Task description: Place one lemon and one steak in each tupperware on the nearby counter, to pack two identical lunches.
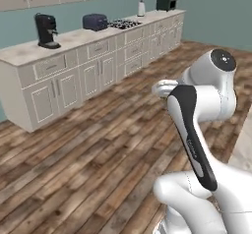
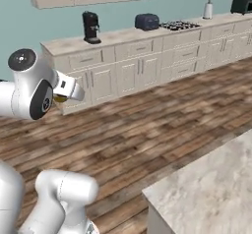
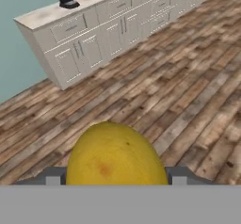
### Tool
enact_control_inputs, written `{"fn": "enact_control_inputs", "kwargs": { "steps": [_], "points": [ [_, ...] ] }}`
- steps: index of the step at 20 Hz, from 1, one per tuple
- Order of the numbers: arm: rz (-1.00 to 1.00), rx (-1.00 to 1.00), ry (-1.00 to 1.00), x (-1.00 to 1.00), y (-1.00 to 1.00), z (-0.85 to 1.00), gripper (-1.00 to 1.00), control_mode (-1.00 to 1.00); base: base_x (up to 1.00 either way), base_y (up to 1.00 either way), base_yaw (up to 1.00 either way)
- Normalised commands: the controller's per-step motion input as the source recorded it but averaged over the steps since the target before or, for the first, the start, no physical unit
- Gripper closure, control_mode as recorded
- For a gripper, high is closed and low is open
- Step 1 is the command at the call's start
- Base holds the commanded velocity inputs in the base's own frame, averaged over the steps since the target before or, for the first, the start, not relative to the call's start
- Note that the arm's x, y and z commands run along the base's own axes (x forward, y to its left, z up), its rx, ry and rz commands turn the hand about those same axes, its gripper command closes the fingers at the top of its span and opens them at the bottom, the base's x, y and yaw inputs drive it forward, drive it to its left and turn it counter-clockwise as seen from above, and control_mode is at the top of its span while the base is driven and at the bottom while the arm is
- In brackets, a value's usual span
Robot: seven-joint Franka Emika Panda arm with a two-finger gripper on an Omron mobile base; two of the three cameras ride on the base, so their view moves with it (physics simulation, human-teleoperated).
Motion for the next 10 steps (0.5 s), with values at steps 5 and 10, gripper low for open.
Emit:
{"fn": "enact_control_inputs", "kwargs": {
  "steps": [5, 10],
  "points": [
    [0.00, 0.00, 0.00, 0.00, 0.00, 0.00, 1.00, 1.00, 0.27, 0.22, -0.49],
    [0.00, 0.00, 0.00, 0.00, 0.00, 0.00, 1.00, 1.00, 0.29, 0.39, -0.51]
  ]
}}
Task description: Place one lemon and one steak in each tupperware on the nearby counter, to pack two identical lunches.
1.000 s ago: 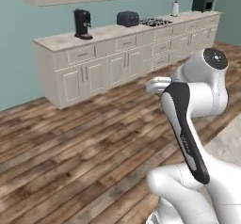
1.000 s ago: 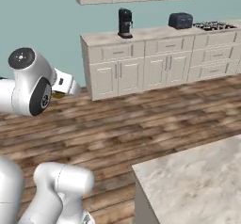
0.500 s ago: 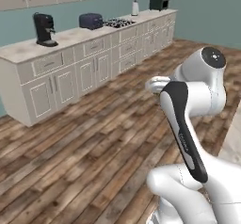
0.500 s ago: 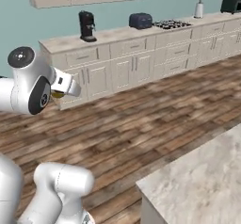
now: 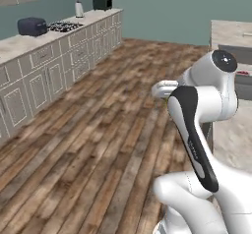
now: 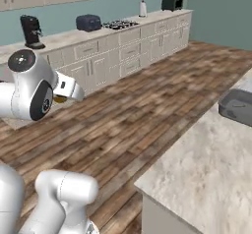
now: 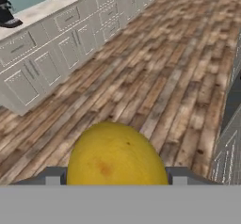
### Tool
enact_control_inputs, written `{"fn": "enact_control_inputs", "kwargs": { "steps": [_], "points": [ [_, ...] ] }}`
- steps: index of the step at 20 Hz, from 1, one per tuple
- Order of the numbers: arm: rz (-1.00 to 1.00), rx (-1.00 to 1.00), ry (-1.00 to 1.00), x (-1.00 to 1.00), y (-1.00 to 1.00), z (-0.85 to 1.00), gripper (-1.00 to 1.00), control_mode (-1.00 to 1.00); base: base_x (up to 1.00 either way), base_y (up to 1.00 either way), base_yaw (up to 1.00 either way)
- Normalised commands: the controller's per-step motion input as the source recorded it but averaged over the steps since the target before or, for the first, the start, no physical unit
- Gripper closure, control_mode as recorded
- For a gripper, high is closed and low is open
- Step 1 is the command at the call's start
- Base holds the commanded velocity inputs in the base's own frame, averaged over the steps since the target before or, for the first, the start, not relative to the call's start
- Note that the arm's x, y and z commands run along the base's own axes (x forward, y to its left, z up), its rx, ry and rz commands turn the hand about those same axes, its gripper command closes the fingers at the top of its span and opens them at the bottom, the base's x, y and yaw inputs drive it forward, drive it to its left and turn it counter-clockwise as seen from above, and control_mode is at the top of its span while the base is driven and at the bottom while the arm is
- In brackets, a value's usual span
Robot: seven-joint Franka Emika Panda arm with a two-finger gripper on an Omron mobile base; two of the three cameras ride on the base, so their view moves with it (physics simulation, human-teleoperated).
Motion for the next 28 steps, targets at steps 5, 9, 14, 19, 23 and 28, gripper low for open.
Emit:
{"fn": "enact_control_inputs", "kwargs": {
  "steps": [5, 9, 14, 19, 23, 28],
  "points": [
    [0.00, 0.00, 0.00, 0.00, 0.00, 0.00, 1.00, 1.00, 0.33, 0.45, -0.53],
    [0.00, 0.00, 0.00, 0.00, 0.00, 0.00, 1.00, 1.00, 0.39, 0.53, -0.51],
    [0.00, 0.00, 0.00, 0.00, 0.00, 0.00, 1.00, 1.00, 0.43, 0.61, -0.50],
    [0.00, 0.00, 0.00, 0.00, 0.00, 0.00, 1.00, 1.00, 0.53, 0.65, -0.47],
    [0.00, 0.00, 0.00, 0.00, 0.00, 0.00, 1.00, 1.00, 0.66, 0.63, -0.46],
    [0.00, 0.00, 0.00, 0.00, 0.00, 0.00, 1.00, 1.00, 0.77, 0.65, -0.46]
  ]
}}
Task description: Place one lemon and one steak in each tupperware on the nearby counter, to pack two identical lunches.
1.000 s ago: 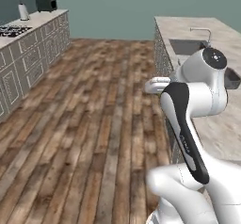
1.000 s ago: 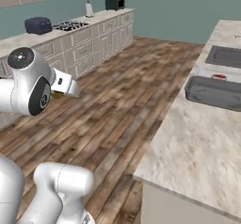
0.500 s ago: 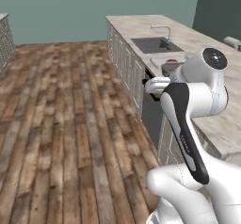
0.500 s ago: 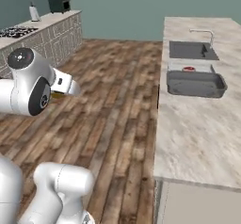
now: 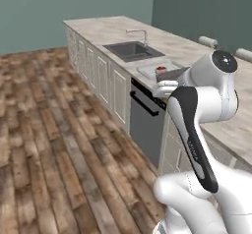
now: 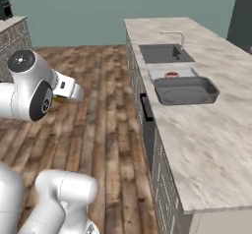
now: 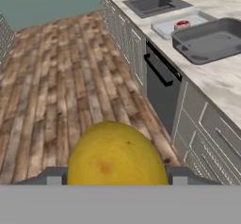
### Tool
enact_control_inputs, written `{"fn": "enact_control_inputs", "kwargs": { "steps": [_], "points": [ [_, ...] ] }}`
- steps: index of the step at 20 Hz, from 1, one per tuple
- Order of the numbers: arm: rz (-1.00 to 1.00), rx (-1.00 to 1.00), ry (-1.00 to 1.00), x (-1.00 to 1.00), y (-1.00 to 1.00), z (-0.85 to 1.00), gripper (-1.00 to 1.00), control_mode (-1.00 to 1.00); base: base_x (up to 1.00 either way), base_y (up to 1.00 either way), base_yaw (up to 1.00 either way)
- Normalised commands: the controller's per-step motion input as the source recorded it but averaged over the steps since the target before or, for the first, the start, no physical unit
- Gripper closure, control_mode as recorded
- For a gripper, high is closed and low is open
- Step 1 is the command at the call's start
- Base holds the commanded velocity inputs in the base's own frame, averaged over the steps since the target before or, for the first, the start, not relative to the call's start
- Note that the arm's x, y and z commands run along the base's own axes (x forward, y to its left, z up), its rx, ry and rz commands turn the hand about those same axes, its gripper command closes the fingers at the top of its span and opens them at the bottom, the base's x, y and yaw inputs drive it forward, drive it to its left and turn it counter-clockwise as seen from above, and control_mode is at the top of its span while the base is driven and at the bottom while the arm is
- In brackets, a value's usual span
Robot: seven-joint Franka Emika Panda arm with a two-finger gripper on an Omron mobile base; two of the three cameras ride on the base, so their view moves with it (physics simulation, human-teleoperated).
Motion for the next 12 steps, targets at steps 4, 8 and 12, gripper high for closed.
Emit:
{"fn": "enact_control_inputs", "kwargs": {
  "steps": [4, 8, 12],
  "points": [
    [0.00, 0.00, 0.00, 0.00, 0.00, 0.00, 1.00, 1.00, 0.80, 0.64, -0.46],
    [0.00, 0.00, 0.00, 0.00, 0.00, 0.00, 1.00, 1.00, 0.76, 0.63, -0.47],
    [0.00, 0.00, 0.00, 0.00, 0.00, 0.00, 1.00, 1.00, 0.72, 0.63, -0.48]
  ]
}}
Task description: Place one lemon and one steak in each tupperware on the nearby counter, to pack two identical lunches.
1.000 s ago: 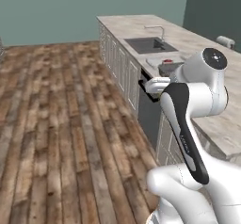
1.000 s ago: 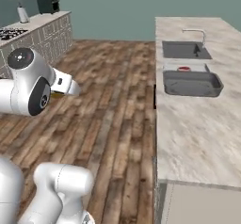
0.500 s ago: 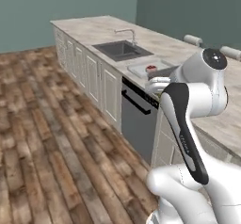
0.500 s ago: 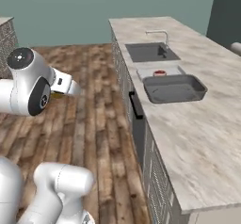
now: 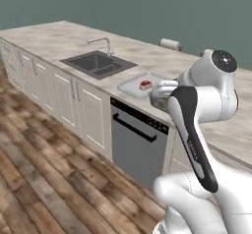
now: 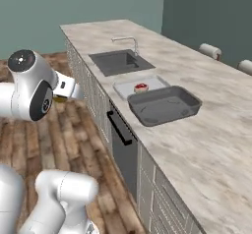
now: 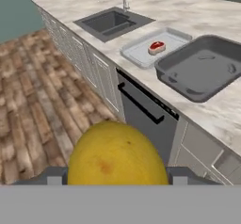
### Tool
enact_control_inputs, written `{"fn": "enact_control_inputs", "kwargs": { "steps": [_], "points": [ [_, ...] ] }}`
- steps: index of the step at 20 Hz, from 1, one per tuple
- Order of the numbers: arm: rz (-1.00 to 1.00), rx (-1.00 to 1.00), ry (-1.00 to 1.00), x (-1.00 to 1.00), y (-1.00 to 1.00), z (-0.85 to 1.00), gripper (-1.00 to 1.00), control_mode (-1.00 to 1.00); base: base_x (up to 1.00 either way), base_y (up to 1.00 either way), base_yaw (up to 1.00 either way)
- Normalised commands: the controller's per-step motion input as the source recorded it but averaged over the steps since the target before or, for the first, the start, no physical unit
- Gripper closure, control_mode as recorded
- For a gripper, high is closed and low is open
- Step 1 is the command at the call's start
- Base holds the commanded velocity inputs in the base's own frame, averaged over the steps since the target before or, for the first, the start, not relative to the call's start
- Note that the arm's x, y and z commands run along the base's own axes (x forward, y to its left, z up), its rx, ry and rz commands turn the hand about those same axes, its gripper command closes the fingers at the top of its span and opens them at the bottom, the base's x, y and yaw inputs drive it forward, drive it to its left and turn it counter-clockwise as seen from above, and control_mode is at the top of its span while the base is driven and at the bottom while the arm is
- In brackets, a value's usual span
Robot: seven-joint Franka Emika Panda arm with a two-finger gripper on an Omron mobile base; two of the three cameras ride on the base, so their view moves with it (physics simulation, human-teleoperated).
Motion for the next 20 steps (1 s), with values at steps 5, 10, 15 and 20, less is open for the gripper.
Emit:
{"fn": "enact_control_inputs", "kwargs": {
  "steps": [5, 10, 15, 20],
  "points": [
    [0.00, 0.00, 0.00, 0.00, 0.00, 0.00, 1.00, 1.00, 0.70, 0.62, -0.48],
    [0.00, 0.00, 0.00, 0.00, 0.00, 0.00, 1.00, 1.00, 0.63, 0.60, -0.47],
    [0.00, 0.00, 0.00, 0.00, 0.00, 0.00, 1.00, 1.00, 0.58, 0.60, -0.47],
    [0.00, 0.00, 0.00, 0.00, 0.00, 0.00, 1.00, 1.00, 0.56, 0.56, -0.47]
  ]
}}
